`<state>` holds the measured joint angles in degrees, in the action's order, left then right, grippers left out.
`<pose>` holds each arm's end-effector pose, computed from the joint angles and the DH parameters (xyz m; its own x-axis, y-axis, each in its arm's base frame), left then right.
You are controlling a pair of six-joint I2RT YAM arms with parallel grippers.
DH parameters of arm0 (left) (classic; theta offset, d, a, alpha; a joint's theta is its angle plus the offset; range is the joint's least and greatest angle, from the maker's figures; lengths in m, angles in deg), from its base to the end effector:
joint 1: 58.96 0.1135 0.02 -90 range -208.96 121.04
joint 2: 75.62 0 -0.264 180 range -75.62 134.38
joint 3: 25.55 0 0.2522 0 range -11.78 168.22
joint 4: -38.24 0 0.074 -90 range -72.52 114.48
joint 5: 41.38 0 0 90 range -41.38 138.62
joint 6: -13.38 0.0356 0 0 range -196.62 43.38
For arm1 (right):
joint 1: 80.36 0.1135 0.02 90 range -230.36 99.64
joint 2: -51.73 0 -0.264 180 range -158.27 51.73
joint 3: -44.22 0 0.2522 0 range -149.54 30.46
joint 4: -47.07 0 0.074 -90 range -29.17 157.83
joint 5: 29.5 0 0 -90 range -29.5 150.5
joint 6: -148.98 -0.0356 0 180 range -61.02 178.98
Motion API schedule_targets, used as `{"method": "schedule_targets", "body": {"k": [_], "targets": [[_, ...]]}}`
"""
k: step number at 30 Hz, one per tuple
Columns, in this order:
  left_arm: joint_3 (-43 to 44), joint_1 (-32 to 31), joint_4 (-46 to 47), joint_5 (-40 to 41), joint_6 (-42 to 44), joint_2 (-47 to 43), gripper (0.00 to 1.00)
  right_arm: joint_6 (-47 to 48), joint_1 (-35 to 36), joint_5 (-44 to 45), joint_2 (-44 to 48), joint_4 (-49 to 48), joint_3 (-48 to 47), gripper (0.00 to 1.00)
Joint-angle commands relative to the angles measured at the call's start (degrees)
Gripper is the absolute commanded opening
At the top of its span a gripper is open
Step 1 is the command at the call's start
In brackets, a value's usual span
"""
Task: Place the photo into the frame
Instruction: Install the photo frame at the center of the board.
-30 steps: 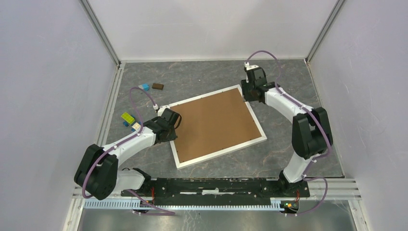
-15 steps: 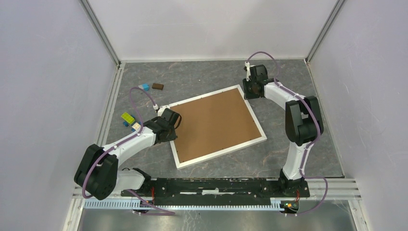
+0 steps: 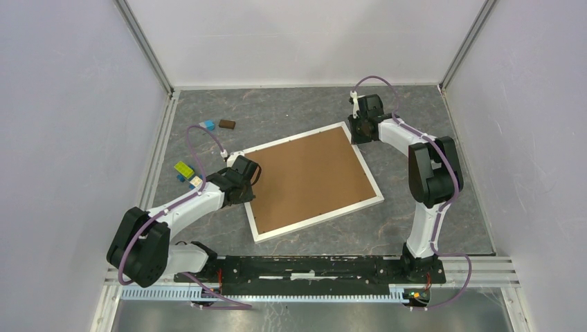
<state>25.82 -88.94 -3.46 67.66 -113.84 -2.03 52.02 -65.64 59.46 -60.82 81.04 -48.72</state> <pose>0.2018 -0.1030 0.1747 -0.8301 -0.1812 -0.5273 -0.1934 0.9806 -0.0326 0.4098 0.1083 0.1845 -0.8046 -0.0861 -0.5876 -0.1682 0.9820 0.0864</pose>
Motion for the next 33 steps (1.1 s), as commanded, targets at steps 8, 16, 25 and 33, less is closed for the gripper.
{"method": "schedule_targets", "body": {"k": [8,16,25,33], "targets": [[-1.8,0.0,2.3,-1.3,0.2,2.7,0.02,1.3,-0.2,2.0,-2.3,-1.6,-1.8,0.25],[-1.9,-0.1,2.3,-1.3,0.2,2.8,0.02,0.6,-0.2,1.3,-1.5,-1.2,0.5,0.25],[-1.8,0.0,2.3,-1.4,0.2,2.9,0.02,1.2,-0.8,2.2,0.0,-0.2,0.8,0.25],[-1.7,0.0,2.3,-1.5,0.3,3.2,0.02,1.4,-0.8,1.2,1.2,-0.8,2.2,0.25]]}}
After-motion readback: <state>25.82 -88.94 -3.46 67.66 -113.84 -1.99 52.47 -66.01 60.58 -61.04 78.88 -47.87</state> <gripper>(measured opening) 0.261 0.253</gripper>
